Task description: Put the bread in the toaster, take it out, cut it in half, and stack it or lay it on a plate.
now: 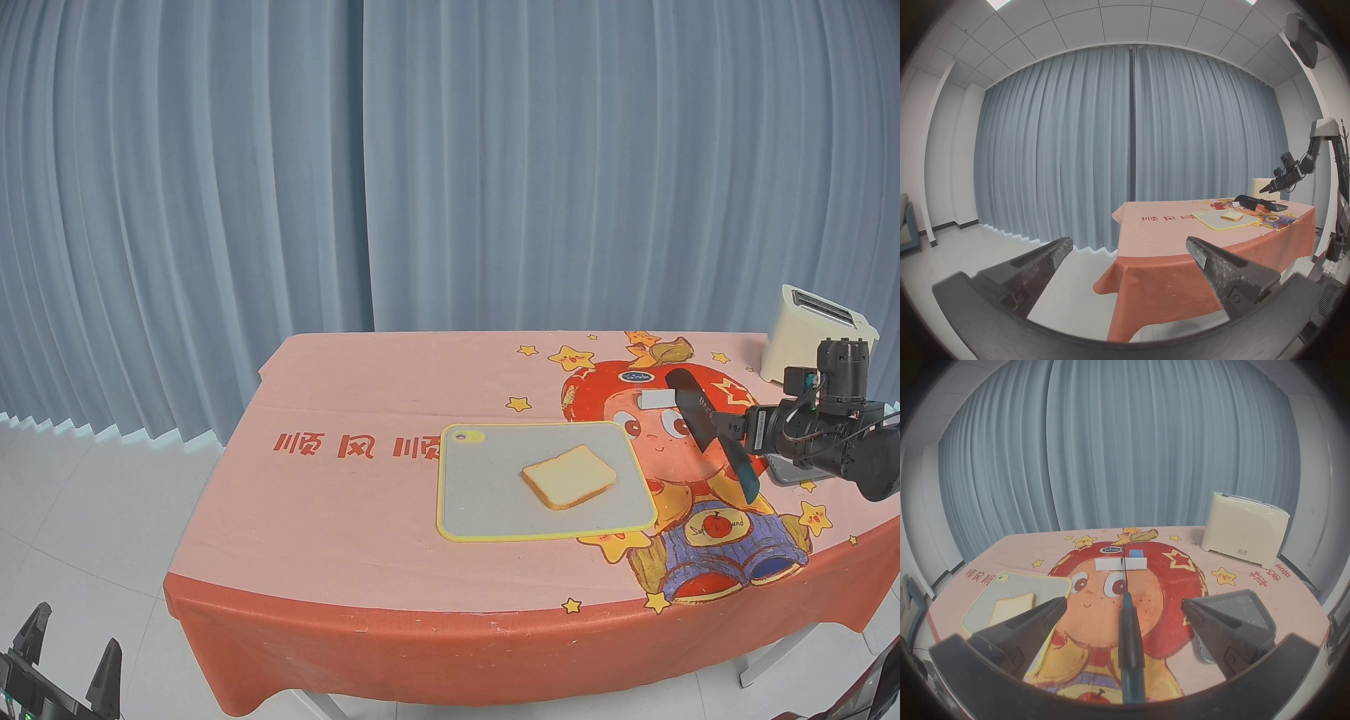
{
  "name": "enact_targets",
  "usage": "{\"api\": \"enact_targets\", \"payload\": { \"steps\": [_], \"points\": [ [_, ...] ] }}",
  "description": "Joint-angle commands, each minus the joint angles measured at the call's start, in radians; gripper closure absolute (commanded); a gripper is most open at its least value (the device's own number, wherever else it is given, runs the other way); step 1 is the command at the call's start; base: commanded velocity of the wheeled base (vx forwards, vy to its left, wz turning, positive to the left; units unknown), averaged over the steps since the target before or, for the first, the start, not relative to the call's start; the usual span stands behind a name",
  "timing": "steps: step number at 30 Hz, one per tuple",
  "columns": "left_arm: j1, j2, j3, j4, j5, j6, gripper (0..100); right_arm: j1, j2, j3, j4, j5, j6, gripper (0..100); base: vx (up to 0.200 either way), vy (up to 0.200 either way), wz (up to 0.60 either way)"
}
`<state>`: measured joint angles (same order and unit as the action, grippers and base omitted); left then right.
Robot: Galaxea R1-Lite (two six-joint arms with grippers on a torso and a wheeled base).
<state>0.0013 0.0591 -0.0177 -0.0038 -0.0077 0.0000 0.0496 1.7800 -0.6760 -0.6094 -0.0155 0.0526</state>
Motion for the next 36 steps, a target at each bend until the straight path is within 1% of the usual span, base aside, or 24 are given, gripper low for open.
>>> {"api": "enact_targets", "payload": {
  "steps": [1,14,25,33,36],
  "points": [
    [0.0,0.001,0.018,-0.001,0.0,0.0,0,0.001,0.075,0.001,-0.03,0.0,0.0,0,0.0,0.0,0.0],
    [0.0,0.001,0.018,-0.001,0.0,0.0,0,-0.004,0.121,0.007,-0.073,0.002,-0.007,0,0.0,0.0,0.0],
    [0.0,0.001,0.018,-0.001,0.0,0.0,0,-0.005,0.153,0.004,-0.075,0.0,-0.008,0,0.0,0.0,0.0],
    [0.0,0.001,0.018,-0.001,0.0,0.0,0,-0.019,0.159,0.001,-0.075,0.002,-0.008,0,0.0,0.0,0.0],
    [0.0,0.001,0.018,-0.001,0.0,0.0,0,-0.03,0.157,0.004,-0.075,0.003,-0.017,0,0.0,0.0,0.0]
  ]
}}
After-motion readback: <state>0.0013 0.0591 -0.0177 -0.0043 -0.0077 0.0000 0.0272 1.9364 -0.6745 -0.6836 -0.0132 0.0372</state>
